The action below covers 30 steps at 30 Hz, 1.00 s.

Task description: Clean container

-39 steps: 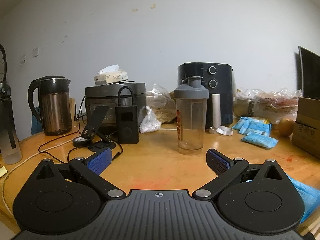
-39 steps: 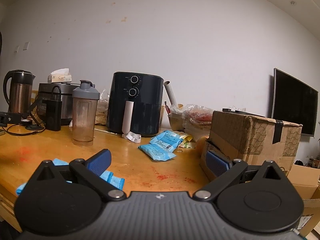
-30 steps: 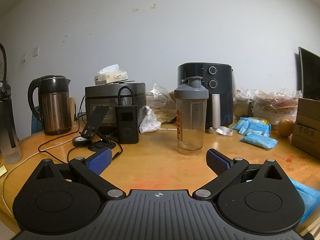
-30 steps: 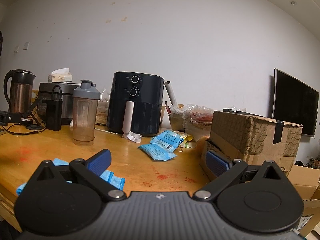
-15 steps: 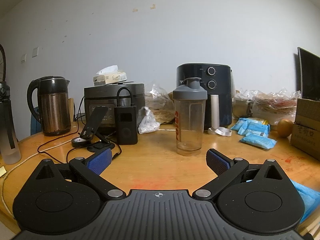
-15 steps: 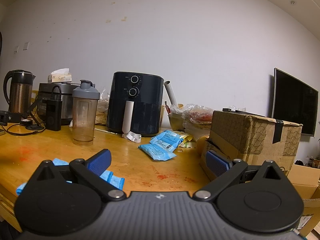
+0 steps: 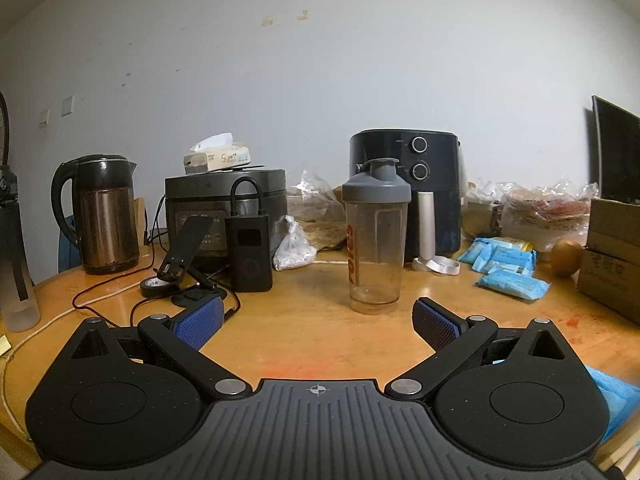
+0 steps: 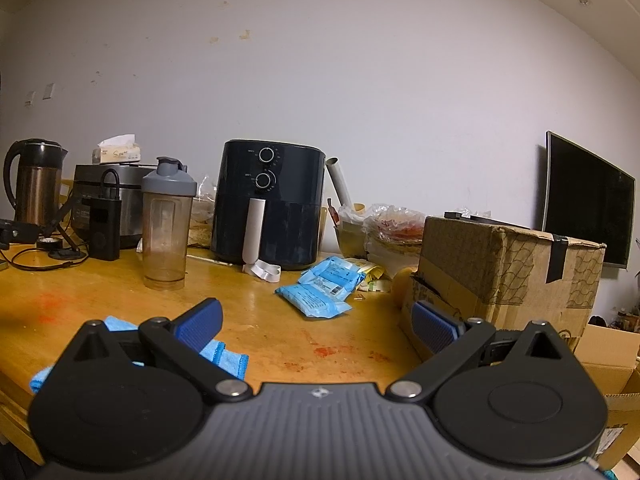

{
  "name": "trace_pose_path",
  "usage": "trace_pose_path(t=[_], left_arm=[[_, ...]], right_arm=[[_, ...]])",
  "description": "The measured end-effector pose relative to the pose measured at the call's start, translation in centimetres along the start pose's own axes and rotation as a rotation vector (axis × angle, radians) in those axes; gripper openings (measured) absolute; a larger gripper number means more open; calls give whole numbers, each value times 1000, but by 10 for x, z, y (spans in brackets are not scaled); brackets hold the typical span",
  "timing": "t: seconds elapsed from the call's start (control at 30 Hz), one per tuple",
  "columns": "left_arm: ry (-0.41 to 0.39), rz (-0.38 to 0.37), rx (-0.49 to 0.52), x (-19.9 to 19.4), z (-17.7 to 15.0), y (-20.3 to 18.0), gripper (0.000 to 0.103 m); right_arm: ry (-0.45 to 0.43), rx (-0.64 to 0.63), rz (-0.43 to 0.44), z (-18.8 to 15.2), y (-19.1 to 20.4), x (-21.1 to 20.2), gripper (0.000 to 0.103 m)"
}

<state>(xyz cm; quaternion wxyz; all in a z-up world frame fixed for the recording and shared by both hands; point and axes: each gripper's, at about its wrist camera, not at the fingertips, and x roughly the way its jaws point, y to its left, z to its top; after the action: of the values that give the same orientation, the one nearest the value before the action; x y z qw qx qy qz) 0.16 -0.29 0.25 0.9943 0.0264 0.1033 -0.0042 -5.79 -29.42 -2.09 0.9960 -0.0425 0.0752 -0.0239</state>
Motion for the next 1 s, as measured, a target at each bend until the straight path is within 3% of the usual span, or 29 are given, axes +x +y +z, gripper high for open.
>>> trace_pose_path(t=[1.0], left_arm=[[-22, -34, 21, 24, 21, -6, 103]], right_arm=[[23, 6, 7, 0, 4, 8, 103]])
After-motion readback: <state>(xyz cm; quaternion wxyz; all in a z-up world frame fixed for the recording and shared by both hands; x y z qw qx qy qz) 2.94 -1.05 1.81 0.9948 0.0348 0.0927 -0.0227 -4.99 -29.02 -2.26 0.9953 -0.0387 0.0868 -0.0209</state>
